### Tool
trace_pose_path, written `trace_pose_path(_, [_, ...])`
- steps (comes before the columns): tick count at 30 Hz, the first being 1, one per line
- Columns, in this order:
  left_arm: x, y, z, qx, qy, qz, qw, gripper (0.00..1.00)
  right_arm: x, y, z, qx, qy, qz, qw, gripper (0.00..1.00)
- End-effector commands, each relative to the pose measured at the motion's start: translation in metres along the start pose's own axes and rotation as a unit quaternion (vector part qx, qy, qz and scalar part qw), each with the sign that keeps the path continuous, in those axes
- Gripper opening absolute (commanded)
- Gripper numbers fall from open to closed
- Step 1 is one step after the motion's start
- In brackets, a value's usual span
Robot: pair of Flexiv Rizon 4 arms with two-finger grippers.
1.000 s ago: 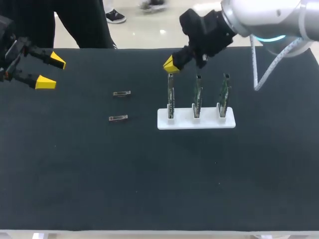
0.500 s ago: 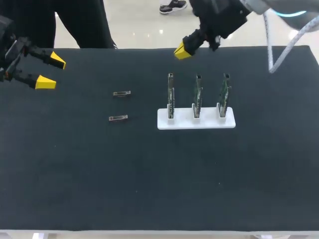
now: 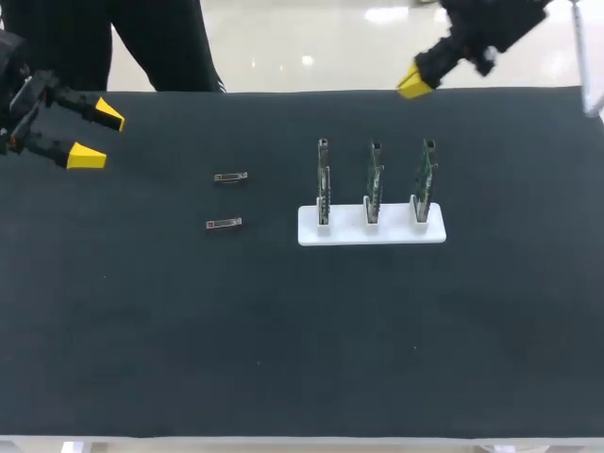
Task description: Pick up the optical module with the left hand, and insert it into the network port with the right hand.
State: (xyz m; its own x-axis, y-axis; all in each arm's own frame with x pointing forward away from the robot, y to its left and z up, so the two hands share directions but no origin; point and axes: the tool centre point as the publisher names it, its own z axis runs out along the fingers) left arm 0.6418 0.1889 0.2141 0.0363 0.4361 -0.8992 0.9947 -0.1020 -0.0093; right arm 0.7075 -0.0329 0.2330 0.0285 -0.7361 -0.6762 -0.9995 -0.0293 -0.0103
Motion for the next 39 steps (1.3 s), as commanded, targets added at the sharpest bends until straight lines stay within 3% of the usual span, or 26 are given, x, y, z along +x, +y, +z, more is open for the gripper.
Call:
trace_pose_path(1, [0.0, 0.001, 0.0, 0.001, 0.001, 0.0, 1.0, 1.0, 0.022, 0.01, -0.024, 0.007, -0.014, -0.002, 1.0, 0.0])
trace_pose_path(9, [0.0, 0.001, 0.0, 0.001, 0.001, 0.0, 1.0, 1.0, 0.052, 0.011, -0.052, 0.016, -0.026, -0.013, 0.999, 0.0])
trace_pose_path(16, [0.0, 0.001, 0.0, 0.001, 0.001, 0.0, 1.0, 1.0, 0.057, 0.008, -0.061, 0.016, -0.028, -0.012, 0.999, 0.0])
trace_pose_path(17, [0.0, 0.001, 0.0, 0.001, 0.001, 0.0, 1.0, 1.0, 0.057, 0.008, -0.061, 0.016, -0.028, -0.012, 0.999, 0.23])
trace_pose_path(18, [0.0, 0.001, 0.0, 0.001, 0.001, 0.0, 1.0, 1.0, 0.057, 0.008, -0.061, 0.016, -0.028, -0.012, 0.999, 1.0])
trace_pose_path(39, [0.0, 0.001, 0.0, 0.001, 0.001, 0.0, 1.0, 1.0, 0.057, 0.008, -0.061, 0.016, -0.028, -0.012, 0.999, 1.0])
